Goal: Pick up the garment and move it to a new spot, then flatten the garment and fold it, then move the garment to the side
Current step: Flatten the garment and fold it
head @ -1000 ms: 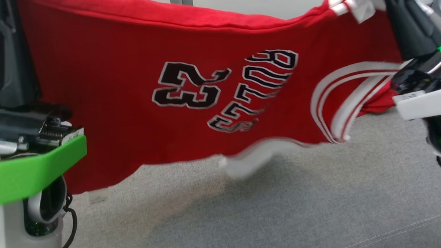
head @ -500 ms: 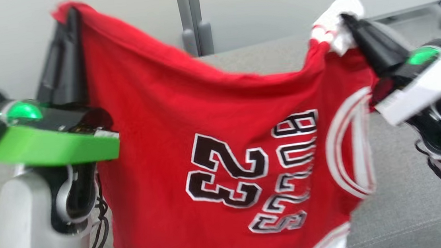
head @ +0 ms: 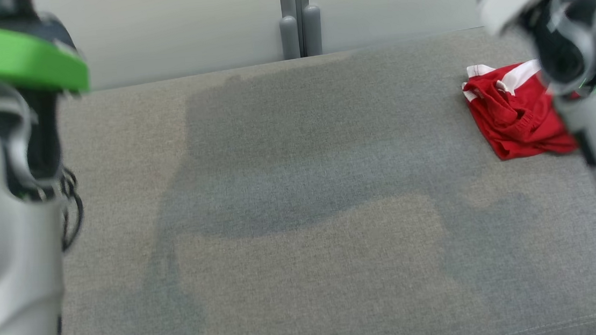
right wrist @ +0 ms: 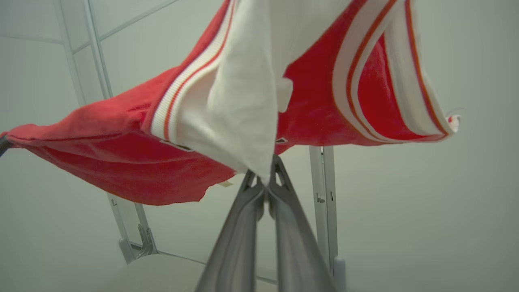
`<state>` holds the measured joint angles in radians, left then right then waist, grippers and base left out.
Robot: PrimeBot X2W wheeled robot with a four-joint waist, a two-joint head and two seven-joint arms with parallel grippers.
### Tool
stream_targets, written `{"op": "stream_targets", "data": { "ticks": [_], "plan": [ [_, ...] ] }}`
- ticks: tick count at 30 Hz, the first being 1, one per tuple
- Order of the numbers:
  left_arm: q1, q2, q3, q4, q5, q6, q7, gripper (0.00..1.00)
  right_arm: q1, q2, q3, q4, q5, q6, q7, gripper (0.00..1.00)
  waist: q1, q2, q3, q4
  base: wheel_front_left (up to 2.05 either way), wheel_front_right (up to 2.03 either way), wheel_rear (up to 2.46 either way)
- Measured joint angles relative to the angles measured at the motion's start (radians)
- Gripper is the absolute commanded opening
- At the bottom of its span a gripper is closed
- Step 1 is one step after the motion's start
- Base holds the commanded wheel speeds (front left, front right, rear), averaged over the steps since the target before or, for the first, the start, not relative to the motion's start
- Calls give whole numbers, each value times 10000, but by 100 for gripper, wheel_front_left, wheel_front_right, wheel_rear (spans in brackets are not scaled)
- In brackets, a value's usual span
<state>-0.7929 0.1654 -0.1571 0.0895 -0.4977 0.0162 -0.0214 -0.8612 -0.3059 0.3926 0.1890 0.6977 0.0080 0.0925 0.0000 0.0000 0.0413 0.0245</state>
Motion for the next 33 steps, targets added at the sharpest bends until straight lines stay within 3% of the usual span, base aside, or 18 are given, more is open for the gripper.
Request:
{"op": "stream_targets", "data": {
  "ticks": [11,14,23,33],
  "plan": [
    [4256,61,-1177,2907,2,-351,382,0,4335,890,943,2253,959,-98,426,0,0,0,727,-159,0,0,0],
    [4447,-50,-1256,3248,4,-468,54,0,4606,1081,913,2449,1089,-56,128,0,0,0,1012,-212,0,0,0],
    [4565,-368,-1206,3588,-4,-792,-1258,0,4846,1112,972,2474,1143,715,-746,0,0,0,1246,-244,0,0,0],
    [6234,-445,-738,3308,-169,-786,-2107,0,6070,740,1501,2033,531,798,-1473,0,0,0,638,-177,0,0,0]
  ]
}}
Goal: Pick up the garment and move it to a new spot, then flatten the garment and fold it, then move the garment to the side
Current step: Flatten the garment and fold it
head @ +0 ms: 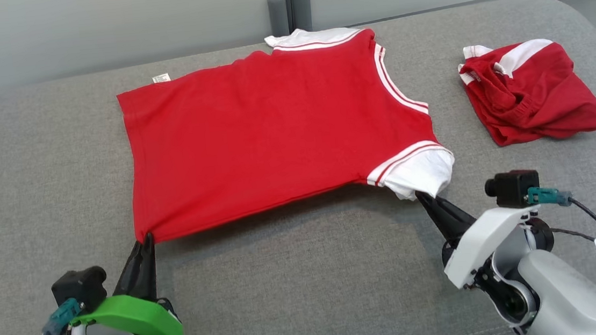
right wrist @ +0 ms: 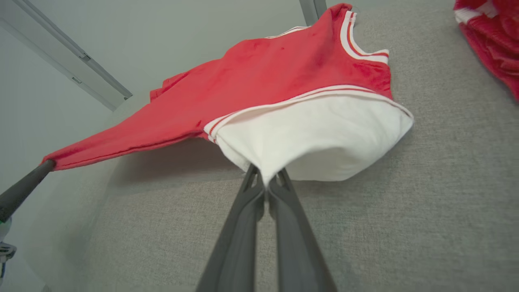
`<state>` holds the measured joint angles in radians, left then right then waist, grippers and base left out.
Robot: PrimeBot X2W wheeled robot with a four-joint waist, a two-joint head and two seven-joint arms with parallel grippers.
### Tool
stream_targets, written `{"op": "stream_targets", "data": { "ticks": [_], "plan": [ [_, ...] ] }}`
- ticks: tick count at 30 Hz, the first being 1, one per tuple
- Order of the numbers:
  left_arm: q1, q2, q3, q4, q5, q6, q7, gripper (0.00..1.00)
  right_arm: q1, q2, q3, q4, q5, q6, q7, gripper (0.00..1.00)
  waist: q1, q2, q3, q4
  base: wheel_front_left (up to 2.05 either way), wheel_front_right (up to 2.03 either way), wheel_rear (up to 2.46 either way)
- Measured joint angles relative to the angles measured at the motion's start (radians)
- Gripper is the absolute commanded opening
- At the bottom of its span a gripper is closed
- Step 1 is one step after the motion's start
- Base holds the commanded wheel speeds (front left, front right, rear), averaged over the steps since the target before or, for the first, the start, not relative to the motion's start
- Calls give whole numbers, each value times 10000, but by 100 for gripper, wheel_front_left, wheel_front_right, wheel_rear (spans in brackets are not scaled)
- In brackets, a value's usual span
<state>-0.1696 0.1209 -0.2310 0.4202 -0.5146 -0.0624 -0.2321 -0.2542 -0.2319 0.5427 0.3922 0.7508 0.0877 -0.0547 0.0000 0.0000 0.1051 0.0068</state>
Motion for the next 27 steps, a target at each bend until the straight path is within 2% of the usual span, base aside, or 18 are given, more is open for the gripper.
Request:
{"op": "stream_targets", "data": {
  "ticks": [9,13,27],
  "plan": [
    [1219,-96,282,-510,-35,207,-109,0,1352,-36,466,-464,-153,-27,-104,0,0,0,-452,5,0,0,0],
    [1825,-125,303,-936,-25,276,-161,0,1848,-282,779,-890,-263,-94,42,0,0,0,-607,-65,0,0,0],
    [2834,-96,554,-2144,280,380,-165,0,2843,-846,915,-2635,-265,-318,512,0,0,1,-821,32,0,0,0]
  ]
}}
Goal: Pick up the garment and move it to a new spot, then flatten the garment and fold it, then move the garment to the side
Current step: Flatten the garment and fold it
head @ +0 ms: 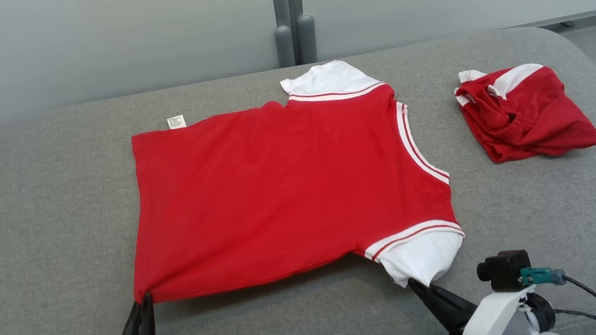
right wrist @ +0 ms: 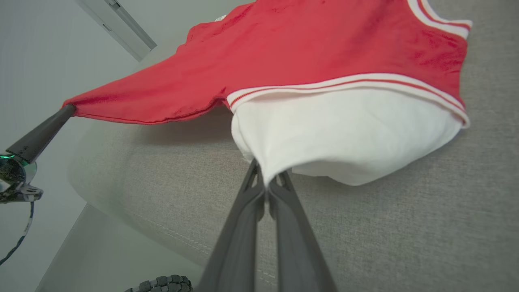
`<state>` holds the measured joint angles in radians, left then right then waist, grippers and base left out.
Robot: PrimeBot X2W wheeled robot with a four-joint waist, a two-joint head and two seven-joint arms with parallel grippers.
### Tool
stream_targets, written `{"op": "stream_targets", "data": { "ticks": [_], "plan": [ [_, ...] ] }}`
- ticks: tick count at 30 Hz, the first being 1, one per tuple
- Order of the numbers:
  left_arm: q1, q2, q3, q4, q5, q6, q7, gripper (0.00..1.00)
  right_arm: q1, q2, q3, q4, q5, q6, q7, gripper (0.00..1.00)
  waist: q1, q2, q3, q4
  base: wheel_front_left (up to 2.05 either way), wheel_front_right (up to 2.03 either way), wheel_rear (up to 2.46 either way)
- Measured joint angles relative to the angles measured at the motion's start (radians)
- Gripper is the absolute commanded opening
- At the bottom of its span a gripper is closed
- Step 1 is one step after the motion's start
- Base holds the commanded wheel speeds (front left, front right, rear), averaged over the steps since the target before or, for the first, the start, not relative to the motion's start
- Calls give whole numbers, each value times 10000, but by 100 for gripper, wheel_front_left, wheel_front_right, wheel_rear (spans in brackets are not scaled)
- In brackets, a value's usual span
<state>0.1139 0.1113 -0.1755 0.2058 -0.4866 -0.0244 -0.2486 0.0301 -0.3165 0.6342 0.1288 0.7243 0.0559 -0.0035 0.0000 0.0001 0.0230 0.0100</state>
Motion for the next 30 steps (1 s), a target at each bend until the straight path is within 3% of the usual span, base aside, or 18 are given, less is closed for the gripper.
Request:
{"op": "stream_targets", "data": {
  "ticks": [6,18,21,22,23,26,27,28,30],
  "plan": [
    [481,81,84,-50,0,81,0,0,367,15,230,-159,92,-142,410,0,0,0,-76,167,0,0,0],
    [559,44,-217,587,100,79,0,0,499,359,677,938,174,-209,763,0,0,0,-273,141,0,0,0],
    [553,27,-242,779,100,79,13,0,496,487,729,1174,165,-211,763,61,0,0,-286,125,0,0,0],
    [551,25,-247,798,100,79,15,0,490,516,754,1221,140,-211,761,95,0,0,-287,125,0,0,0],
    [546,17,-251,826,100,79,25,15,480,552,771,1244,134,-209,761,100,0,-1,-287,125,0,0,0],
    [544,-23,-251,943,90,81,109,64,416,656,775,1254,128,-165,732,100,0,-1,-298,126,0,0,0],
    [544,-29,-249,966,75,84,117,90,401,648,773,1248,109,-136,700,100,0,0,-303,126,0,0,0],
    [544,-31,-240,991,73,96,119,100,395,631,755,1243,67,-136,662,100,0,-1,-309,127,0,0,0],
    [545,-35,-194,1032,71,211,119,100,393,575,692,1195,-6,-142,569,100,0,-1,-322,128,0,0,0]
  ]
}}
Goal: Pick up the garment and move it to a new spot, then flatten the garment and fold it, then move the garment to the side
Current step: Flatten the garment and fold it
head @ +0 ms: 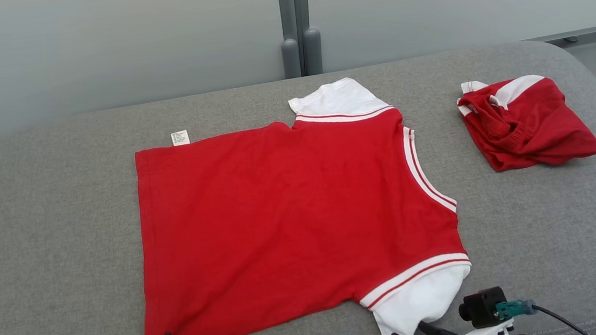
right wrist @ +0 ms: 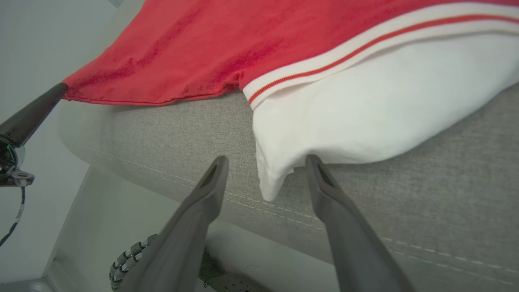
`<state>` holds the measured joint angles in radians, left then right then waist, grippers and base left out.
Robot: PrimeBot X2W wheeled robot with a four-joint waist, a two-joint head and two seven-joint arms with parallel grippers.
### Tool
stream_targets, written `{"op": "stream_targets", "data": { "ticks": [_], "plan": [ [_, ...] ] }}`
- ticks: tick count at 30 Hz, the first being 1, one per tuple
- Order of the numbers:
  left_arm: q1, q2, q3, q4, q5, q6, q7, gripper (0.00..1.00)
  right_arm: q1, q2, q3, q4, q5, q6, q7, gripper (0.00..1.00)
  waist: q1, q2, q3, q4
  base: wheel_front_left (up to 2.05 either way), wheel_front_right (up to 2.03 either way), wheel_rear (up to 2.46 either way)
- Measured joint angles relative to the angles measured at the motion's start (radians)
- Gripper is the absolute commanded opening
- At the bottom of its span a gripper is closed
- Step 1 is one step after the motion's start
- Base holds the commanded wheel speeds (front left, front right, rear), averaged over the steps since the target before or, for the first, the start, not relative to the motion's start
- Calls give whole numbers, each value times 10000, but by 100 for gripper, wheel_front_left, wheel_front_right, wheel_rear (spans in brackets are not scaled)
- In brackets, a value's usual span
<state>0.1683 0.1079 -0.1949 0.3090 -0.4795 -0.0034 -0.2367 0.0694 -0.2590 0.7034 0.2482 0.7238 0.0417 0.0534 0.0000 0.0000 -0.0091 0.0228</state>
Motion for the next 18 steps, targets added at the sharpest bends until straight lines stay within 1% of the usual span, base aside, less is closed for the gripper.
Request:
{"op": "stream_targets", "data": {
  "ticks": [3,10,12,15,18],
  "plan": [
    [8,2,82,36,-19,100,136,100,-4,-176,-104,-169,-94,-12,-59,100,0,0,-17,-4,0,0,0],
    [34,67,345,-75,-75,301,167,100,-7,-433,-562,-874,-98,-278,-360,100,0,0,-39,-64,0,0,0],
    [33,73,364,-291,-75,305,157,100,-54,-608,-792,-1089,-161,-424,-510,100,0,0,-52,-86,0,0,0],
    [-13,61,343,-652,-71,313,144,100,-323,-790,-1195,-1335,-211,-539,-759,100,0,0,-80,-117,0,0,0],
    [-235,21,226,-941,-25,297,77,100,-641,-943,-1515,-1442,-487,-803,-968,100,0,0,-133,-131,0,0,0]
  ]
}}
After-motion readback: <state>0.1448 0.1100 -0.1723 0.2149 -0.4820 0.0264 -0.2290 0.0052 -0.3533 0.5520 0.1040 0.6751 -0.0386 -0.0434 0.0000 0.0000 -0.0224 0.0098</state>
